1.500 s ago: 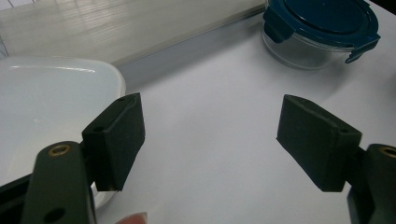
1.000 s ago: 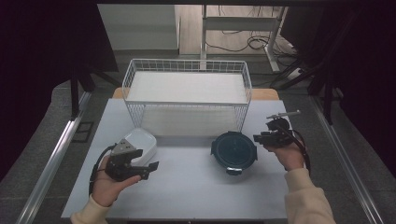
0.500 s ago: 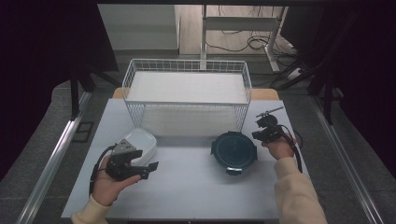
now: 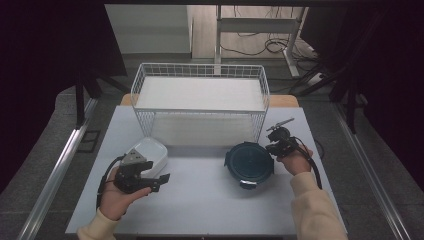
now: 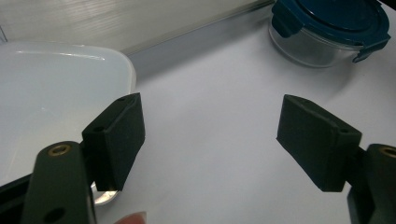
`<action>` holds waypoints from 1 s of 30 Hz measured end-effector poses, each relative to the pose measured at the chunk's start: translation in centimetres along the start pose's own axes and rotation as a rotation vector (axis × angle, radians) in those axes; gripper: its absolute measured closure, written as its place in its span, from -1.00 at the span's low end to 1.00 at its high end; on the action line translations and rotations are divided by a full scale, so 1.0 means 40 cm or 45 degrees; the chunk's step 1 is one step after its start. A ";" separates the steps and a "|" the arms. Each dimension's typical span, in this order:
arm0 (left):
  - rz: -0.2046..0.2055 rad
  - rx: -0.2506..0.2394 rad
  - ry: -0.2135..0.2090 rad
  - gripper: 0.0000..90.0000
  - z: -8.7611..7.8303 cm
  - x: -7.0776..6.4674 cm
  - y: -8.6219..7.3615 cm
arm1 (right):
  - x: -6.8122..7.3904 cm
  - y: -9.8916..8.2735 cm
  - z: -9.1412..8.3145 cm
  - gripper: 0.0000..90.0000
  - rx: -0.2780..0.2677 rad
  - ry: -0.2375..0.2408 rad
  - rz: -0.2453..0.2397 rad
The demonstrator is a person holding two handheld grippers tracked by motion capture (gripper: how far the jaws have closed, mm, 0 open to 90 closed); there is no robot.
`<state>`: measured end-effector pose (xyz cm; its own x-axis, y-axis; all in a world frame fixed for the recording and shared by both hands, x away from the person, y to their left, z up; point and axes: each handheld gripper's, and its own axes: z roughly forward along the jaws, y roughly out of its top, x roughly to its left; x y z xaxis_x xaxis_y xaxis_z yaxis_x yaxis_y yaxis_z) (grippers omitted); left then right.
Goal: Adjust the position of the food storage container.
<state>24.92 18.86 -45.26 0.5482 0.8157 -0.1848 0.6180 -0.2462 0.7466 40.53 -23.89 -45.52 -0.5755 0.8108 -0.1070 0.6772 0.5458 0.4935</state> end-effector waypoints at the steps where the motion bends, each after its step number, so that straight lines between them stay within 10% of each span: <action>1: 0.000 0.001 0.000 -0.48 0.000 0.000 0.000 | 0.009 -0.002 -0.002 1.00 0.002 0.003 -0.010; 30: -0.011 -0.006 0.001 -0.48 -0.004 0.004 0.001 | 0.163 0.014 0.019 1.00 -0.035 0.137 -0.230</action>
<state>24.95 19.07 -45.17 0.5424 0.8181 -0.1912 0.6201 -0.2363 0.7480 37.49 -18.14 -46.60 -0.7328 0.6725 -0.1038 0.5468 0.6727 0.4985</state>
